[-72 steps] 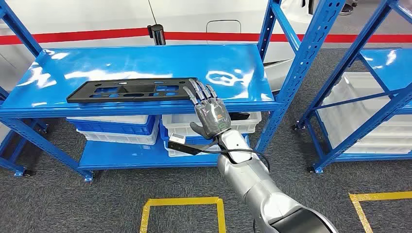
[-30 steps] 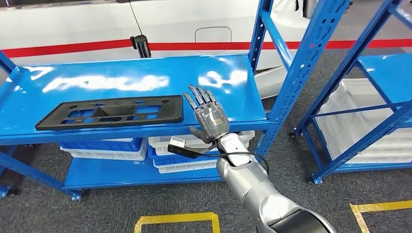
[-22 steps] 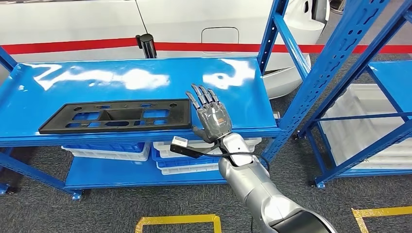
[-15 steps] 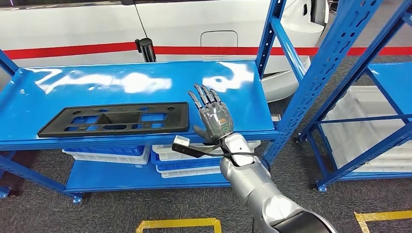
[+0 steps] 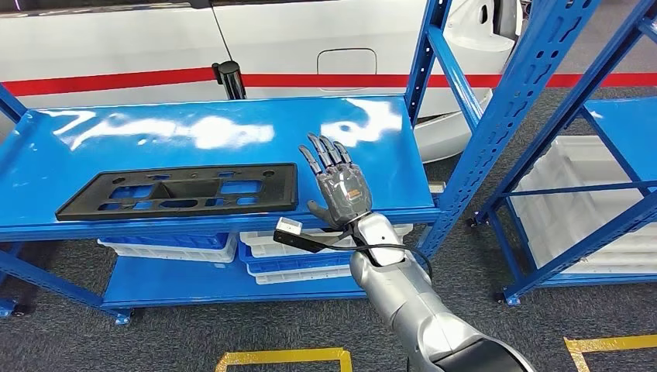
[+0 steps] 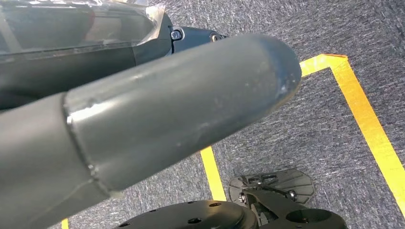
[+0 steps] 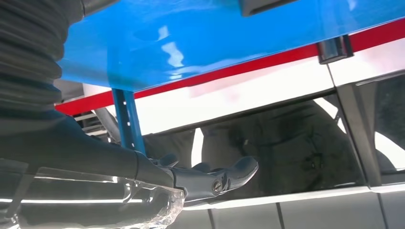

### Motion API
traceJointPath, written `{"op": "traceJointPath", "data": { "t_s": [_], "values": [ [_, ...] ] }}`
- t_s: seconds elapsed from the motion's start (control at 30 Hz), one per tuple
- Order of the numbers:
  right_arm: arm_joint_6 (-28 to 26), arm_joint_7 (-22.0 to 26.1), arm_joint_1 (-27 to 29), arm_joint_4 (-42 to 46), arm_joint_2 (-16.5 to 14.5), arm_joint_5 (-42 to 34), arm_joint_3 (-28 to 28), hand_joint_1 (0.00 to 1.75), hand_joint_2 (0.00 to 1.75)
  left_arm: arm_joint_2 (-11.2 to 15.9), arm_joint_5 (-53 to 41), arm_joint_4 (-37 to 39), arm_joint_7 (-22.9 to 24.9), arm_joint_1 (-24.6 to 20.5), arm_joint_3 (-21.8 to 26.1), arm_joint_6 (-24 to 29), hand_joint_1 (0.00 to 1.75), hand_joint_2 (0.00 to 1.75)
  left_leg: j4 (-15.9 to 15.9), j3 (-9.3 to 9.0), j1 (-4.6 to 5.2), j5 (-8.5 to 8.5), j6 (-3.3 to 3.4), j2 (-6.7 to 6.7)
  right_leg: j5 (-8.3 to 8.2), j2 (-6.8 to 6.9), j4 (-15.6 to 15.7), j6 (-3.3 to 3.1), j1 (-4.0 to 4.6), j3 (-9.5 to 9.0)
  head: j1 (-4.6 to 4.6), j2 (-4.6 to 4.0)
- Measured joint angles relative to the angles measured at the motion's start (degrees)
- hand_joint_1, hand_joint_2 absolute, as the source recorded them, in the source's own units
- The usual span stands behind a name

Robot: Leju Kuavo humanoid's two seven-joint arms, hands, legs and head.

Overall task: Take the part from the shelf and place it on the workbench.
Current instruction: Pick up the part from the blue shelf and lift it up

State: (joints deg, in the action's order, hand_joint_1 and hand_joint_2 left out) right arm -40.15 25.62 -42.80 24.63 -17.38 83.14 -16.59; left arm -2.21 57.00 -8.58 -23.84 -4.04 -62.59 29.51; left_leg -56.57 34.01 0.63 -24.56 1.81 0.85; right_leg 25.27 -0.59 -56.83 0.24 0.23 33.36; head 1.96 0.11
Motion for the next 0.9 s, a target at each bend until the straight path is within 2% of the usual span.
{"op": "traceJointPath", "data": {
  "t_s": [0.5, 0.9],
  "values": [
    [0.0, 2.0, 0.9, 0.0, -0.8, 0.2, 0.0, 0.00, 1.75, -0.4, -0.2, 0.0, 0.4, -0.2, -1.0, 0.2, 0.00, 0.00, 0.0, 0.01, 0.28, -0.01, 0.02, 0.01, 0.00, 0.01, 0.0, 0.01, -0.28, -0.01, -0.01, 0.00],
    [0.0, 6.1, 2.7, -0.9, -1.4, -1.6, -0.7, 0.00, 1.75, -0.4, 0.4, 0.0, 0.8, -0.6, -1.7, 0.8, 0.00, 0.00, 0.0, 0.01, 0.28, -0.01, 0.02, 0.01, 0.00, 0.01, 0.0, 0.01, -0.26, 0.00, 0.01, 0.00]
  ]
}}
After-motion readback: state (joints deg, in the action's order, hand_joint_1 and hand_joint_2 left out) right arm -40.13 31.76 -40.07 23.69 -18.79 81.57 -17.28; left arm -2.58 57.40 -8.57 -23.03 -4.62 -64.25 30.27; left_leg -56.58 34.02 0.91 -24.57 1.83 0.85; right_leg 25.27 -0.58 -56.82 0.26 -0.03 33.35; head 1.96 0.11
